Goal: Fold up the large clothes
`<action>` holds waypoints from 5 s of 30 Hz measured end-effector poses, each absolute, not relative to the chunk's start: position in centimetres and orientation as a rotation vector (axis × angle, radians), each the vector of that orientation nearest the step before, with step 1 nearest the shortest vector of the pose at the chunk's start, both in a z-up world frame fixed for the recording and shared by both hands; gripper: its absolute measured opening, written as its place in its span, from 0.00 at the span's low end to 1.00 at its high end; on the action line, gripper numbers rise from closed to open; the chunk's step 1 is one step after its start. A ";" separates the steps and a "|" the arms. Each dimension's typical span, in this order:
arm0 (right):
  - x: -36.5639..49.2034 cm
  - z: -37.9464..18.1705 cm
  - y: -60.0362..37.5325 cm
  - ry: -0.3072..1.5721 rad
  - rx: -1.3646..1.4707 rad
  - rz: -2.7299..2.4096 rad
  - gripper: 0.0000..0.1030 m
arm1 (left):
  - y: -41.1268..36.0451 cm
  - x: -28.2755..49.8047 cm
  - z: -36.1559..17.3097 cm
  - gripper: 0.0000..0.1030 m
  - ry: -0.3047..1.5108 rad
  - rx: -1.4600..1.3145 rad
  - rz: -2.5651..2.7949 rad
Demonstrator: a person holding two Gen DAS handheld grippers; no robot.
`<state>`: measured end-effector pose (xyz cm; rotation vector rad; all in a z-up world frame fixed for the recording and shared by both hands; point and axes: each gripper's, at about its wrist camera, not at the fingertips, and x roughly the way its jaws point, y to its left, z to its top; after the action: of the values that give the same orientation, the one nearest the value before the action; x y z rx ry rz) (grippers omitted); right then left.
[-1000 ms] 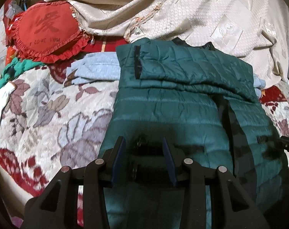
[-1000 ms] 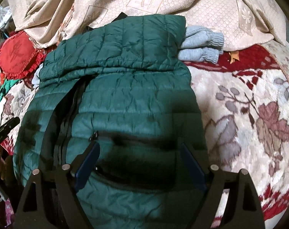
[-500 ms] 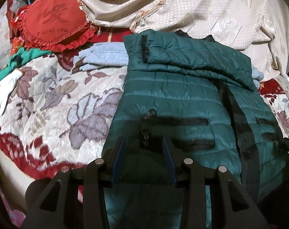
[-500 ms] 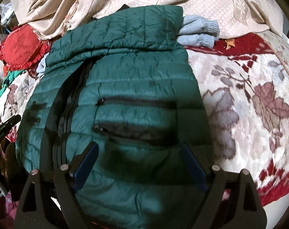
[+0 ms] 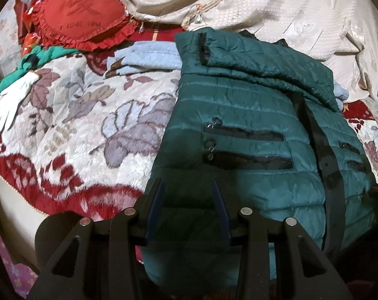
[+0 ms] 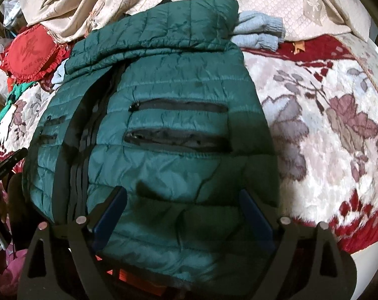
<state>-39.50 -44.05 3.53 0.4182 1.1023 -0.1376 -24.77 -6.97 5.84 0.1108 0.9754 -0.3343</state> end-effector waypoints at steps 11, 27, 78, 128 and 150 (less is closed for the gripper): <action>-40.5 3.4 -44.1 1.115 0.402 -0.131 0.91 | -5.7 -25.3 5.0 0.21 1.013 0.067 -0.341; -43.3 2.2 -47.7 1.142 0.465 -0.180 0.92 | -1.3 -23.9 3.9 0.30 1.110 -0.148 -0.365; -43.7 4.0 -46.8 1.027 0.518 0.090 0.22 | -3.4 -26.8 5.9 0.00 1.073 -0.010 -0.535; -42.0 11.8 -48.8 0.795 0.520 0.049 0.19 | -4.0 -23.5 14.5 0.00 0.825 -0.107 -0.500; -36.5 15.3 -52.1 0.695 0.532 -0.015 0.19 | -6.4 -18.4 17.8 0.00 0.750 -0.098 -0.479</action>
<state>-36.47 -52.14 15.33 0.5323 0.6949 -0.0154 -18.43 -6.43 17.78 -0.0983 0.7502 -0.4790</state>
